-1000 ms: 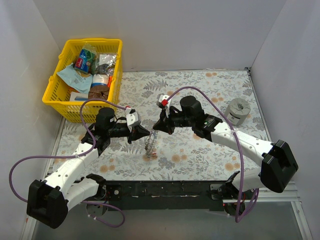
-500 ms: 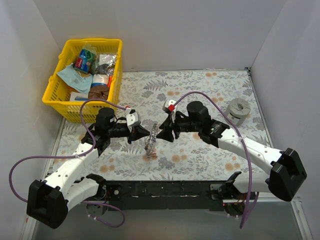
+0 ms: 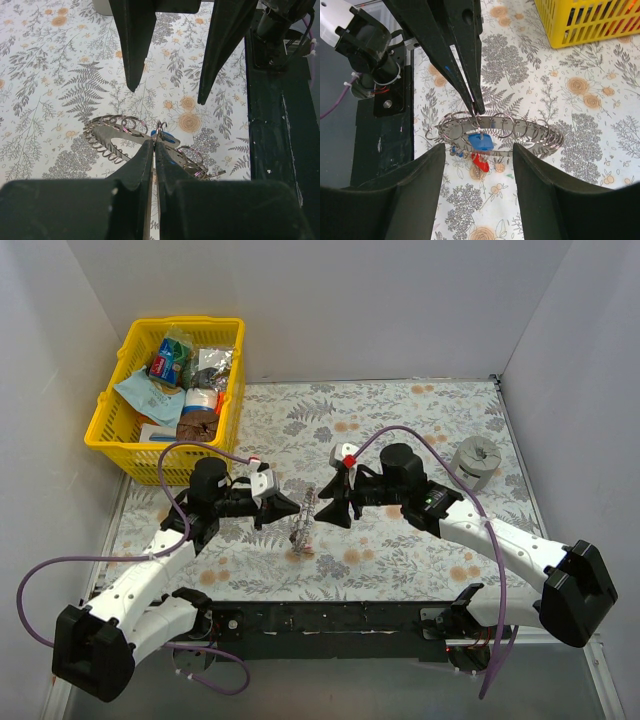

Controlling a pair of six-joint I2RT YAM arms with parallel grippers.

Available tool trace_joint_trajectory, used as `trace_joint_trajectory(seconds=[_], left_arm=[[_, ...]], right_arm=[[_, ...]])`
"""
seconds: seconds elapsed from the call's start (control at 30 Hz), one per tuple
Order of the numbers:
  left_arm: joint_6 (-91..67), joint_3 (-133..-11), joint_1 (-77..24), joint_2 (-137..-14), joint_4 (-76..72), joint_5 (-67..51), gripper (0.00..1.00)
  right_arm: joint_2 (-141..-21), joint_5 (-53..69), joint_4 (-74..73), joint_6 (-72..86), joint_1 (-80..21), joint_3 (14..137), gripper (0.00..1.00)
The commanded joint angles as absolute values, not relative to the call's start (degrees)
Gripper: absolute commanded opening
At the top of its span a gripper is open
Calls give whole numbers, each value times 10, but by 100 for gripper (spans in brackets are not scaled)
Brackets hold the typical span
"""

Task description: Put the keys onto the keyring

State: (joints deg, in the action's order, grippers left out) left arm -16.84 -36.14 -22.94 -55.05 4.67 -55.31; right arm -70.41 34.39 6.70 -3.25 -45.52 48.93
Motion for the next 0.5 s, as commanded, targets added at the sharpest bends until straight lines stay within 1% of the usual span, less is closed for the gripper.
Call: trace_joint_trajectory(seconds=[0.0,0.1,0.27,0.4,0.47], left_arm=[[-149,-359,-227,-522,24,-591,0],[-140,-354,-227,-513,19,-601,0],[-130,-347,-227,-505,9,-627,0],[-129,-347,-227,-503,4,-637,0],[-129,-348,-226,-503,4,-639,0]], right_arm=[[-692,404,112,-67,-450,491,63],[-690,439,111,-87,-446,494,64],[-686,476,113,-100,-445,498,60],[-692,504,128,-90,-444,504,56],[-696,511,140,-77,-444,504,52]])
